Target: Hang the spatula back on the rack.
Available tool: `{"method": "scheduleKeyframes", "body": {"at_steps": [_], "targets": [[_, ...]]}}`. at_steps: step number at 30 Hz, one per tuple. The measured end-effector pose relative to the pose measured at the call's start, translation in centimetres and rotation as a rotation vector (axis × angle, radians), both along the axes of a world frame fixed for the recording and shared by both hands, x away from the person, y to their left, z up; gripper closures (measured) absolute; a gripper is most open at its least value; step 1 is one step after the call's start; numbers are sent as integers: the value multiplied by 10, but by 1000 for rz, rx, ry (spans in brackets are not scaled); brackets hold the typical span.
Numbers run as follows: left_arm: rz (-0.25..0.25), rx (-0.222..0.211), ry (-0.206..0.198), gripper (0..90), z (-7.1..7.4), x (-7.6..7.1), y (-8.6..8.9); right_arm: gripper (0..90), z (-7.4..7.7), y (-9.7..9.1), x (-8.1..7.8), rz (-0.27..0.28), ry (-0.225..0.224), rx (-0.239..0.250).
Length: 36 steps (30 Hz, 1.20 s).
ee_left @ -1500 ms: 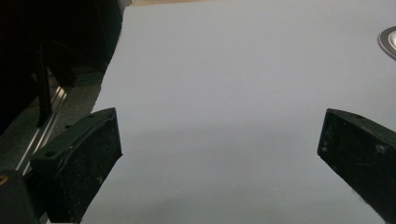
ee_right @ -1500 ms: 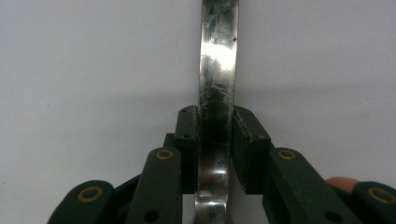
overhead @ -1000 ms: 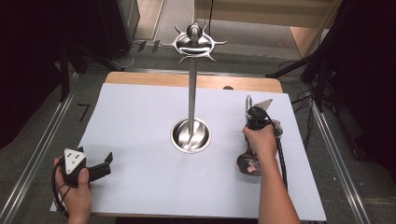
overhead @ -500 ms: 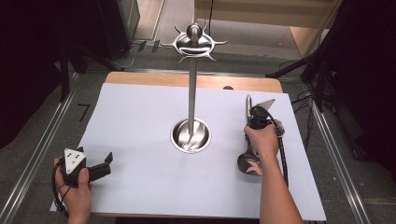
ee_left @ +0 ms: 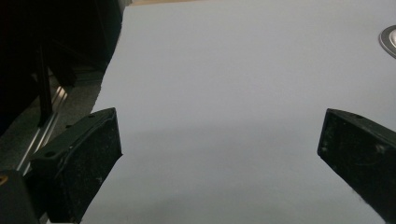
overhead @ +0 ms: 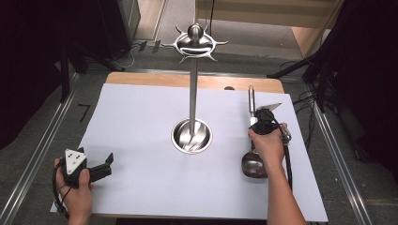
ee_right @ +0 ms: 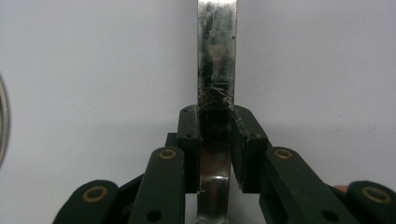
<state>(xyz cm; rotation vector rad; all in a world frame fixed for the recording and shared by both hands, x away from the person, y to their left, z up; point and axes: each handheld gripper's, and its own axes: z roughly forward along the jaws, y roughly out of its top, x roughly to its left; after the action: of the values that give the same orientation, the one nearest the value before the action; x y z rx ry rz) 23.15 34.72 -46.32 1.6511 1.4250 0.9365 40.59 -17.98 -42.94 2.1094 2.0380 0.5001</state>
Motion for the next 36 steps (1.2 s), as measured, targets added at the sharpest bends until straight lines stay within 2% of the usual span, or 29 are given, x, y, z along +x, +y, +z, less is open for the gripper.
{"method": "scheduleKeyframes", "body": {"at_steps": [2, 3, 4, 6, 7, 12, 15, 16, 17, 21, 22, 23, 24, 25, 29, 30, 31, 32, 33, 34, 35, 36], "targets": [[-1, 0, 0, 2, 0, 0, 0, 768, 4, -1, -5, 11, -35, 20], [-1, 0, 1, 2, 0, 0, 0, 768, 7, -2, -9, 38, -72, 37], [0, 1, 1, 2, 0, 0, 0, 768, 7, -2, -9, 38, -72, 37], [0, 1, 1, 2, 0, 0, 0, 768, 11, -2, -18, 63, -132, 49], [0, 1, 1, 2, 0, 0, 0, 768, 11, -2, -18, 63, -132, 49], [-1, -2, 1, 2, 0, 0, 0, 768, 18, -3, -29, 86, -242, 81], [-1, -2, 1, 2, 0, 0, 0, 767, 21, -2, -34, 98, -292, 107], [-1, -3, 2, 2, 0, 0, 0, 768, 23, -1, -39, 113, -329, 125], [-1, -3, 2, 2, 0, 0, 0, 768, 23, -1, -39, 113, -329, 125], [-1, -2, 2, 2, 0, 0, 0, 767, 24, 2, -47, 144, -413, 132], [-1, -2, 3, 2, 0, 0, 0, 767, 24, 3, -51, 160, -455, 142], [-1, -2, 2, 2, 0, 0, 0, 767, 24, 3, -51, 160, -455, 142], [-1, -2, 3, 2, 0, 0, 0, 767, 25, 4, -54, 171, -486, 147], [-1, -2, 3, 2, 0, 0, 0, 767, 25, 4, -54, 171, -486, 147], [-1, -1, 2, 2, 0, 0, 0, 767, 25, 4, -61, 192, -566, 172], [-1, -1, 3, 2, 0, 0, 0, 767, 26, 5, -65, 189, -603, 173], [-1, -1, 3, 2, 0, 0, 0, 767, 26, 5, -65, 189, -603, 173], [-1, -1, 3, 2, 0, 0, 0, 767, 26, 5, -69, 185, -637, 188], [-1, -1, 3, 2, 0, 0, 0, 767, 26, 5, -69, 185, -637, 188], [0, -1, 2, 2, 0, 0, 0, 767, 26, 6, -73, 195, -672, 207], [0, -1, 2, 2, 0, 0, 0, 767, 26, 6, -73, 195, -672, 207], [0, -1, 2, 2, 0, 0, 0, 768, 26, 8, -77, 207, -712, 206]]}}
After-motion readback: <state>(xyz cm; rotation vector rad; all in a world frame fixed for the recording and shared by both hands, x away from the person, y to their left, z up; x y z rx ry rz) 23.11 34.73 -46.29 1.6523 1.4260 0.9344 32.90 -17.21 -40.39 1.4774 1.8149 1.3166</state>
